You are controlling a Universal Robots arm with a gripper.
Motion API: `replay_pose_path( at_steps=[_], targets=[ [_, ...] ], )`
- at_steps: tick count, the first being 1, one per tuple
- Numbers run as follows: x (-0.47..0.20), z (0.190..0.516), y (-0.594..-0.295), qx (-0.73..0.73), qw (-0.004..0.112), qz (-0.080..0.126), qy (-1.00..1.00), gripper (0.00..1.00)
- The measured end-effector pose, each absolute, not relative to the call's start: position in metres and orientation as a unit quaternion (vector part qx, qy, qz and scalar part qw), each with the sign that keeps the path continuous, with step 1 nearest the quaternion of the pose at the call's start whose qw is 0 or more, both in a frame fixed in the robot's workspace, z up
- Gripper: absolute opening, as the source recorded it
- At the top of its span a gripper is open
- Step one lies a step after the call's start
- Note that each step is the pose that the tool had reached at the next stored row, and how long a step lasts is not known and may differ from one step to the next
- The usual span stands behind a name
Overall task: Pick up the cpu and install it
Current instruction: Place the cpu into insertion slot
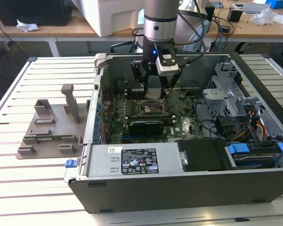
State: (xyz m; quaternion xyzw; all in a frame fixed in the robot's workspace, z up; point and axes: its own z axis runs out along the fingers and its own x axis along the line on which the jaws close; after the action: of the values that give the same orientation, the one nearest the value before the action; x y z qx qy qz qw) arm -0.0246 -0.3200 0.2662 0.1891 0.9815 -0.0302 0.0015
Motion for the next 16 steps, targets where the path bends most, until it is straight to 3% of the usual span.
replay_pose_path(
  at_steps=[16],
  targets=[
    [-0.0246, 0.2662, -0.3200, 0.298, -0.002, -0.030, 0.954, 0.55]
  ],
)
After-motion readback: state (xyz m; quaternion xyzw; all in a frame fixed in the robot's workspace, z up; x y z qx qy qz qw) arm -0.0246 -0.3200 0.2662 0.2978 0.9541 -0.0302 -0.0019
